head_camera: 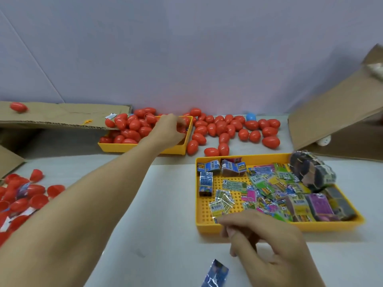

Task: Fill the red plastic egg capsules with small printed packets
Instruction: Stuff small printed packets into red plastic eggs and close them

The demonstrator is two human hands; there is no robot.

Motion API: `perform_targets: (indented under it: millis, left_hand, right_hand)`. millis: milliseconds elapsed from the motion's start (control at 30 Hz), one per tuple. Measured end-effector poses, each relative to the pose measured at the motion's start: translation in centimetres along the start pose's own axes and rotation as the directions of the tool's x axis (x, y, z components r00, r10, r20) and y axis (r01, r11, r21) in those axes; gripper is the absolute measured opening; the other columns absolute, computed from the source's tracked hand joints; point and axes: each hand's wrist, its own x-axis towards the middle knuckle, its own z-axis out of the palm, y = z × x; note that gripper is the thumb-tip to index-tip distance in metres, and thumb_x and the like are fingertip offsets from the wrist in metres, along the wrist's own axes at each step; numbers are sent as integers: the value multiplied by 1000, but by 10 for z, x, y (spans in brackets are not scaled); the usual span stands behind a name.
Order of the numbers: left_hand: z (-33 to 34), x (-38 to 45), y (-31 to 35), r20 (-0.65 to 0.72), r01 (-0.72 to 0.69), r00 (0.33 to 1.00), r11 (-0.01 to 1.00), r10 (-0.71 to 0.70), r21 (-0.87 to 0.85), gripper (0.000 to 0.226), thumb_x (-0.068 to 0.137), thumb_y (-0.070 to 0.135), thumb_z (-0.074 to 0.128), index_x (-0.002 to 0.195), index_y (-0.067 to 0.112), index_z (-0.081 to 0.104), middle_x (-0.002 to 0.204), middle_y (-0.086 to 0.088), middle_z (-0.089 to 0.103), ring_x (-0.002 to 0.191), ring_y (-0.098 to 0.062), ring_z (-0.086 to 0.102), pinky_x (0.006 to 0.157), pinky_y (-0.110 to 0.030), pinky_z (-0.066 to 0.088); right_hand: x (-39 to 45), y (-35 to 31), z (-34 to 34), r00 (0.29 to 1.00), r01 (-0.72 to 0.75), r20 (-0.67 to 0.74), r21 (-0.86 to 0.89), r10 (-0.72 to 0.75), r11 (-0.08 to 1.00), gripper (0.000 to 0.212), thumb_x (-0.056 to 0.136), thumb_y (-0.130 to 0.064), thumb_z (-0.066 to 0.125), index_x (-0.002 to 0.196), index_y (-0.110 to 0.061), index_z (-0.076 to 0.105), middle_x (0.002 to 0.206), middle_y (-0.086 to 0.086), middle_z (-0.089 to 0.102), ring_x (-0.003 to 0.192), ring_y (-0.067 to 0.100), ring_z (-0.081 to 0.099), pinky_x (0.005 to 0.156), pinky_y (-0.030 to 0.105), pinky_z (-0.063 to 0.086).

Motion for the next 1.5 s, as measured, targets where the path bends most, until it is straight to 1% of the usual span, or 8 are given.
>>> perform_targets:
  millis: [100, 200, 267, 333, 600, 900, 1267, 1500]
  left_hand:
    - [-4, -18, 4, -205, 7, 976, 961, -67, -278, 29, 92, 14, 65, 118, 3, 69, 111, -12, 72, 101, -20, 66, 90, -31, 53]
    - [-21, -58, 28, -97, 6, 982, 542, -161, -840, 17, 99, 13, 56, 105, 7, 72, 100, -8, 74, 99, -24, 71, 85, -29, 58]
    - [-31, -94, 44, -2, 27, 994, 266, -107, -964, 19, 100, 16, 53, 100, 10, 71, 97, -9, 76, 96, -26, 73, 79, -31, 60]
    - [-35, -131, 57, 49, 54, 998, 193, -32, -980, 26, 95, 27, 53, 104, 9, 71, 101, -11, 75, 94, -23, 72, 76, -32, 61]
    - [-13, -228, 81, 113, 84, 980, 170, 166, -982, 31, 89, 39, 66, 110, 20, 77, 94, -26, 63, 70, -17, 58, 69, -25, 50]
    - [-8, -245, 79, 4, -52, 992, 427, 129, -903, 35, 93, 34, 56, 126, 29, 66, 98, 4, 63, 79, -16, 66, 71, -19, 53]
    - [-11, -249, 80, 299, 290, 953, 153, 42, -945, 38, 80, 40, 57, 107, 24, 78, 71, -7, 64, 60, -21, 62, 58, -26, 53]
    - [-17, -244, 80, 388, 385, 922, 104, 1, -917, 41, 79, 51, 55, 101, 26, 79, 65, -11, 59, 53, -24, 59, 52, -29, 51]
  right_hand:
    - [-2, -2, -5, 998, 45, -55, 109, -40, 993, 12, 83, -14, 65, 86, -18, 76, 72, -12, 68, 54, 7, 62, 41, 28, 46]
    - [0, -4, -7, 995, -78, -51, 184, 88, 980, 18, 85, -11, 64, 87, -25, 76, 73, -10, 70, 52, 11, 63, 44, 29, 50]
    - [0, -6, -11, 974, -205, -28, 299, 224, 932, 26, 87, -4, 64, 86, -26, 77, 73, -4, 72, 50, 13, 63, 48, 25, 51]
    - [2, -9, -14, 943, -306, 15, 429, 332, 850, 24, 90, -3, 65, 89, -23, 76, 73, 7, 72, 50, 16, 62, 47, 18, 46]
    - [11, -29, -22, 849, -520, 244, 535, 468, 666, 57, 82, -63, 53, 72, -11, 75, 64, 17, 69, 44, 21, 59, 34, 20, 35]
    - [8, -25, -29, 784, -620, 351, 495, 512, 609, 38, 79, -48, 68, 73, -12, 77, 67, 17, 70, 43, 19, 60, 34, 17, 38]
    - [6, -16, -26, 800, -599, 336, 477, 496, 643, 21, 75, -30, 77, 75, -9, 76, 67, 16, 70, 50, 22, 65, 34, 20, 41]
    - [-2, -16, -19, 948, -317, 124, 293, 293, 902, 22, 74, -27, 80, 96, -28, 77, 84, -3, 75, 69, 18, 71, 45, 26, 54]
